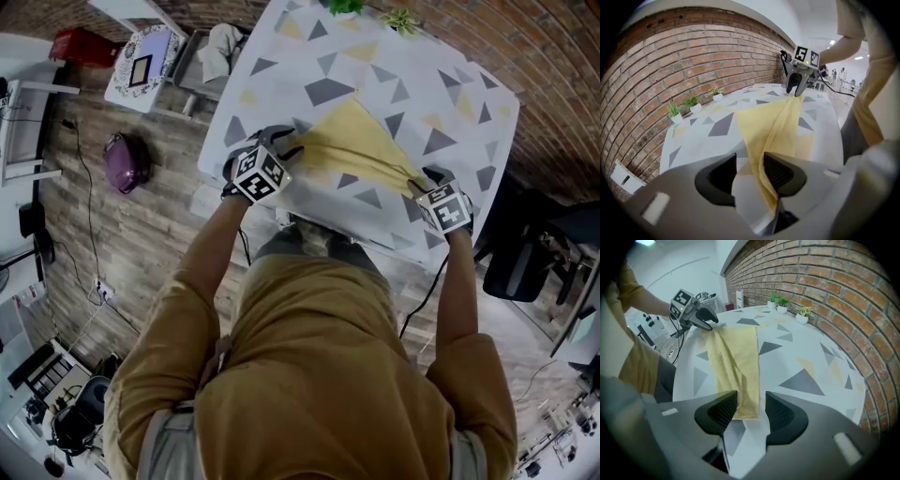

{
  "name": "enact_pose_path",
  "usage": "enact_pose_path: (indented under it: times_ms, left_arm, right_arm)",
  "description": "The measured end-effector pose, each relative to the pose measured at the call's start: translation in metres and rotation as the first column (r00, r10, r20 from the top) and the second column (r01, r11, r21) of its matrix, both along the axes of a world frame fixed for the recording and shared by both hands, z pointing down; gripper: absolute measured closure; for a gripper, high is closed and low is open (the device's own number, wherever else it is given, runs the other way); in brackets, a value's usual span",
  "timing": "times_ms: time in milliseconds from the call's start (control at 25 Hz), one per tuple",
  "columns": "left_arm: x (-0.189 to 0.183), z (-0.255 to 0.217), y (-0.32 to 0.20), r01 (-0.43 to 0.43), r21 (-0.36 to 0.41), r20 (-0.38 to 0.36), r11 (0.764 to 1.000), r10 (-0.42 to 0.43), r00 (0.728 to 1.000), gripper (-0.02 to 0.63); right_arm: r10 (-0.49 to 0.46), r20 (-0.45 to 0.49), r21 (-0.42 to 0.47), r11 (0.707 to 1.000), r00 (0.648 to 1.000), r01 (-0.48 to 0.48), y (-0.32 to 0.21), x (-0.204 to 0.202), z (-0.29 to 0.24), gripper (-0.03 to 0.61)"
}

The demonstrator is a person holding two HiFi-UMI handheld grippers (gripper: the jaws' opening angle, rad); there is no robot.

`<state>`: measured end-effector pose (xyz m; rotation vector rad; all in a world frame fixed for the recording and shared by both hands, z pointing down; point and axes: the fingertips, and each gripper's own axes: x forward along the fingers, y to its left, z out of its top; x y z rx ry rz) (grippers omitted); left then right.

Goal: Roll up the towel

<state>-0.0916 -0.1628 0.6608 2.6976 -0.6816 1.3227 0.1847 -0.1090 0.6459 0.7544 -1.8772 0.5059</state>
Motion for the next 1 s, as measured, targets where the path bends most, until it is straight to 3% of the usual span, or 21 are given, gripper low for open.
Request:
enact_pose_path:
  times_ms: [200, 560, 840, 1000]
  left_arm:
    - [0.0, 0.0, 0.001, 0.003, -0.004, 0.001, 1.0, -0.003, 1.0, 0.419]
    - [-0.002, -0.008, 0.008, -0.009, -0.018, -0.015, 1.0, 0.009, 1.0, 0.368]
    - [-0.003, -0.001, 0.015, -0.001, -0.036, -0.01, 0.999, 0.001, 1.0, 0.368]
    - [-0.002, -0.001, 0.015, -0.004, -0.041, -0.009, 0.999, 0.003, 1.0, 0.368]
  right_arm:
    - [0.031, 0.057, -0.045, 0.999, 0.998, -0.029, 0.002, 0.002, 0.0, 0.396]
    - [-0.034, 0.028, -0.065, 0.997, 0.999, 0.036, 0.019, 0.002, -0.005, 0.393]
    - [0.109, 0.13, 0.017, 0.994, 0.985, -0.112, 0.008, 0.007, -0.013, 0.394]
    - [0.177, 0.175, -0.024, 0.984, 0.968, -0.176, 0.01, 0.011, -0.011, 0.394]
